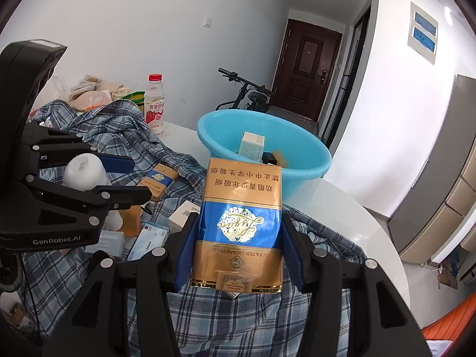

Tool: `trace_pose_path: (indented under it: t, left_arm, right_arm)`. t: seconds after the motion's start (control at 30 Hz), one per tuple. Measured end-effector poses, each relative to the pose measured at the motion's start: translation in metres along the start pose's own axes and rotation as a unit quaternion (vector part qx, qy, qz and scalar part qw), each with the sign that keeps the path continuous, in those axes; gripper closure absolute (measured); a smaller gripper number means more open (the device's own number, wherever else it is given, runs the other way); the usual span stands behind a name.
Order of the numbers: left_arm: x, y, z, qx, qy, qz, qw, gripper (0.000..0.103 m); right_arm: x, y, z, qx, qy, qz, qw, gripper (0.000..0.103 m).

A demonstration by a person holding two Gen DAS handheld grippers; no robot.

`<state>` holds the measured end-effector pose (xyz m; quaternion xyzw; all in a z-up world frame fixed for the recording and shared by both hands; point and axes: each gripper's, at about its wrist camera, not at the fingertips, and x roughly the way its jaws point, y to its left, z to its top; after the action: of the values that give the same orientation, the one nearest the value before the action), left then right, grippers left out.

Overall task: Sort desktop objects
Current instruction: 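Carry the pack toward the basin with the right tool while the left tool carries the bottle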

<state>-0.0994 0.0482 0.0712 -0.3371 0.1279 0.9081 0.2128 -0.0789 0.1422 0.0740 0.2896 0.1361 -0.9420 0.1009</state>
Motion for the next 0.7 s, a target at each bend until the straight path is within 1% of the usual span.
trace_pose_path:
  t: [0.13,0.23,0.4,0.47,0.57,0.7]
  left_arm:
    - [0.005,0.003,0.011,0.002,-0.002,0.015,0.9999,0.062]
    - [0.009,0.008,0.019,-0.001,-0.003,0.014,0.9999,0.062]
    - [0.013,0.012,0.034,-0.001,-0.009,0.015,0.9998,0.062]
    - [0.014,0.015,0.042,-0.002,-0.013,0.015,0.9998,0.062]
    - [0.015,0.02,0.055,-0.009,-0.026,0.015,0.9995,0.062]
    - [0.016,0.026,0.072,-0.014,-0.044,0.017,0.9988,0.062]
  right_arm:
    - [0.005,-0.001,0.009,-0.016,-0.003,-0.003,1.0,0.052]
    - [0.005,-0.005,0.021,-0.013,-0.017,-0.008,1.0,0.052]
    - [0.004,-0.024,0.042,0.011,-0.042,-0.019,0.999,0.052]
    - [0.005,-0.033,0.051,0.029,-0.051,-0.021,0.998,0.052]
    - [0.006,-0.042,0.062,0.052,-0.066,-0.02,0.996,0.052]
    - [0.009,-0.045,0.075,0.057,-0.078,-0.021,0.995,0.052]
